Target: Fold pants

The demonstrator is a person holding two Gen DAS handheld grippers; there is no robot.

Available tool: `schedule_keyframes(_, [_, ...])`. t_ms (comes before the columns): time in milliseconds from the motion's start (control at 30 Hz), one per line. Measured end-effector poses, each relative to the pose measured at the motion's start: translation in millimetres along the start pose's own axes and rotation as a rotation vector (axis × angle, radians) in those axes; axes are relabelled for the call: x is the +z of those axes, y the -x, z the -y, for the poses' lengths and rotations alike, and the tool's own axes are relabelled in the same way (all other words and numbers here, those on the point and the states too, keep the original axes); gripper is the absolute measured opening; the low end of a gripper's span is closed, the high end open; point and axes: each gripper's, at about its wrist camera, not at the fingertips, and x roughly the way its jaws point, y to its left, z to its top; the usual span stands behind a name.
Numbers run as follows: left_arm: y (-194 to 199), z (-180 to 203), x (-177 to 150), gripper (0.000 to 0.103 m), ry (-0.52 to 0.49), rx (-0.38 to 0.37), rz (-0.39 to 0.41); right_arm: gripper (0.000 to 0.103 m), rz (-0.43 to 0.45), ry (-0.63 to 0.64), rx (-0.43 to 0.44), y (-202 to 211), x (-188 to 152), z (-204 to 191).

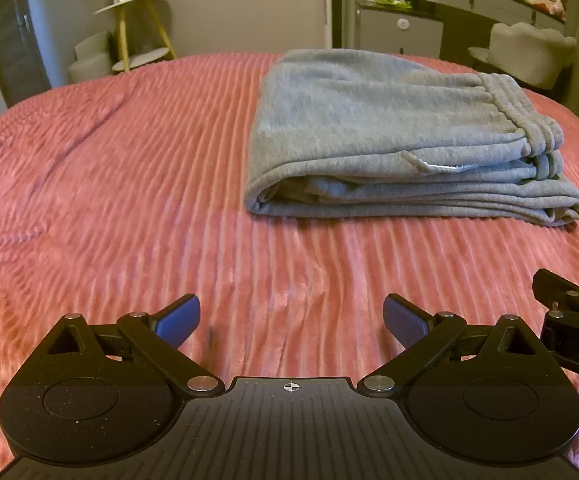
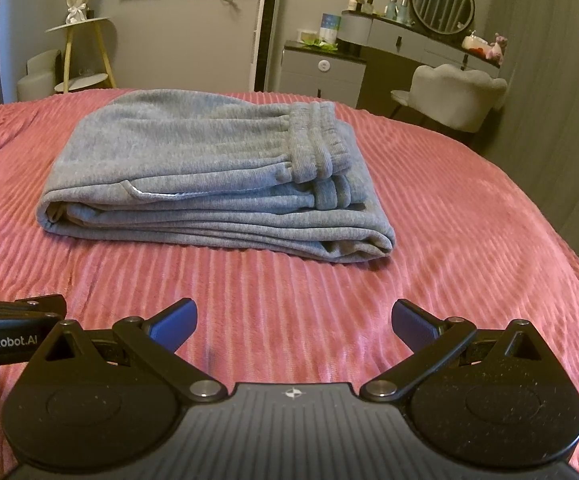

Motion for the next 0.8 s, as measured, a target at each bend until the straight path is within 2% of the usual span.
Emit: schedule_keyframes(800, [-4.3, 1.5, -0.7, 0.101, -0.014, -0.01, -0.021, 0.103, -0.002, 0.017, -0.002, -2.0, -1.4, -1.9])
